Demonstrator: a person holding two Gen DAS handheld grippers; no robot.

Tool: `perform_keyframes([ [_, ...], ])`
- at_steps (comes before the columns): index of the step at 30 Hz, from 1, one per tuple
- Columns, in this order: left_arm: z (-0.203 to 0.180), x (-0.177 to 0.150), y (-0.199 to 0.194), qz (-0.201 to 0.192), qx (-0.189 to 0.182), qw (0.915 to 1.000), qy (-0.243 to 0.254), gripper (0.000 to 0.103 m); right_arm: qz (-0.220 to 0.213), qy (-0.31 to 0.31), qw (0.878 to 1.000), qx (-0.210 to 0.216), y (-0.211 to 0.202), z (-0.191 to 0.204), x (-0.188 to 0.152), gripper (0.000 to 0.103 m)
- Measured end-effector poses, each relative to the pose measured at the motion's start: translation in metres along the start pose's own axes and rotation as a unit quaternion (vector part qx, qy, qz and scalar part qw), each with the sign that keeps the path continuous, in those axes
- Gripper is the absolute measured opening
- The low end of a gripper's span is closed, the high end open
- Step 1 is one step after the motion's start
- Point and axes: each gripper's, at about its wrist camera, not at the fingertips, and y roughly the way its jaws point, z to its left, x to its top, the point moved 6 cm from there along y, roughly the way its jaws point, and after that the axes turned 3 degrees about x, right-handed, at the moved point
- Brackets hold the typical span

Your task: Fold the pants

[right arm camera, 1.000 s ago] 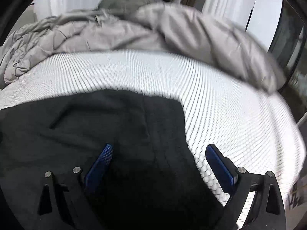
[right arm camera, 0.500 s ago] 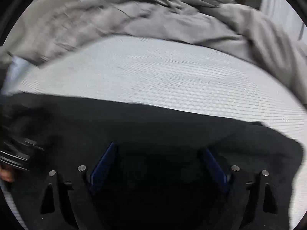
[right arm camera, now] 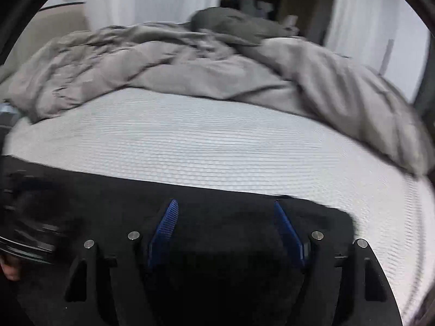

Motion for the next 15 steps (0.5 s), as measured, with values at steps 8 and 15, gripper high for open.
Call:
perform_keyframes([
  [8, 0.094, -0.017, -0.019, -0.005, 0.077, 0.9965, -0.033, 0.076, 0.079, -0.013, 0.995, -0.053, 0.037, -0.013, -0.029, 0.078],
  [15, 0.187, -0.064, -0.074, -0.006, 0.167, 0.9835, -0.068, 0.029, 0.071, -0.003, 0.996, -0.057, 0.033, -0.030, -0.030, 0.080],
])
